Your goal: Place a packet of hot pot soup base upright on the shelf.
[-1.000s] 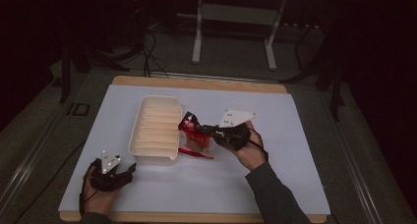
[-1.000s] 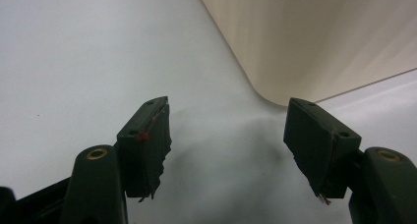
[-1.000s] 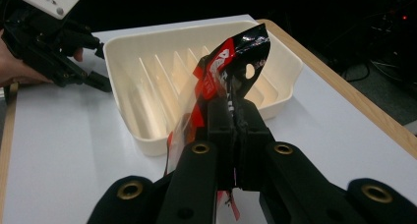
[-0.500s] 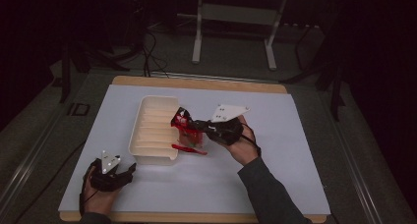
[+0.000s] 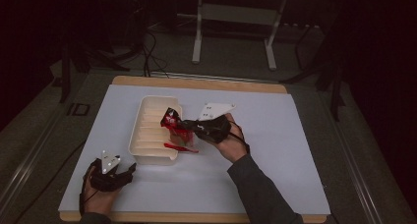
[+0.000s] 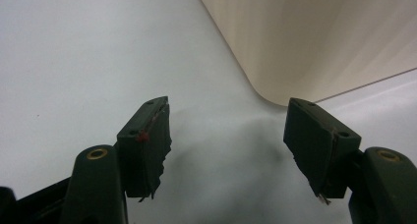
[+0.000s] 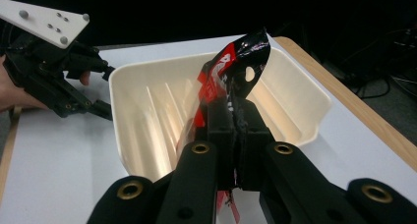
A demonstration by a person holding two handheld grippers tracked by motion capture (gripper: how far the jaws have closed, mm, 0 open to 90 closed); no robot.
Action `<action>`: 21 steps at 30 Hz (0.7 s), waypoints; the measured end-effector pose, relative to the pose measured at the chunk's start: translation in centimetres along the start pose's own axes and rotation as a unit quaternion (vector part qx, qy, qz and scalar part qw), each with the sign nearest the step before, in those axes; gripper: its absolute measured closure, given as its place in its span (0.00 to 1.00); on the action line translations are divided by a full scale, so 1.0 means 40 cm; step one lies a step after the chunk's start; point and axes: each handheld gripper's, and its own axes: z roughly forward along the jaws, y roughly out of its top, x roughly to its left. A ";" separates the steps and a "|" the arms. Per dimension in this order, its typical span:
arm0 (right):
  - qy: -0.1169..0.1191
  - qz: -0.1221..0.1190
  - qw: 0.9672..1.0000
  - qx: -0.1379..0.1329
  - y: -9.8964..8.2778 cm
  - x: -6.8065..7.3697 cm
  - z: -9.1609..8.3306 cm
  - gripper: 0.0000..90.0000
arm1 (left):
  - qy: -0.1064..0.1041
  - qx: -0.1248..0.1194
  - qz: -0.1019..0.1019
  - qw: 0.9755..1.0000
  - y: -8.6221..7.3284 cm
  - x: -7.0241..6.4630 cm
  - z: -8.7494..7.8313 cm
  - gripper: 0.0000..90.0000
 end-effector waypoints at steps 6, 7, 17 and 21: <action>0.010 0.006 1.000 -0.002 0.008 0.006 0.029 0.97 | 0.001 -0.001 -0.001 1.000 0.000 0.000 -0.001 0.39; 0.011 0.006 1.000 -0.002 0.010 0.007 0.034 0.97 | 0.001 -0.001 -0.001 1.000 0.000 0.000 -0.001 0.39; 0.024 0.008 1.000 -0.002 0.024 0.017 0.068 0.97 | 0.001 -0.002 -0.002 1.000 -0.001 0.001 -0.002 0.40; 0.031 0.009 0.999 -0.004 0.032 0.023 0.089 0.97 | 0.000 -0.003 -0.004 1.000 -0.001 0.002 -0.002 0.40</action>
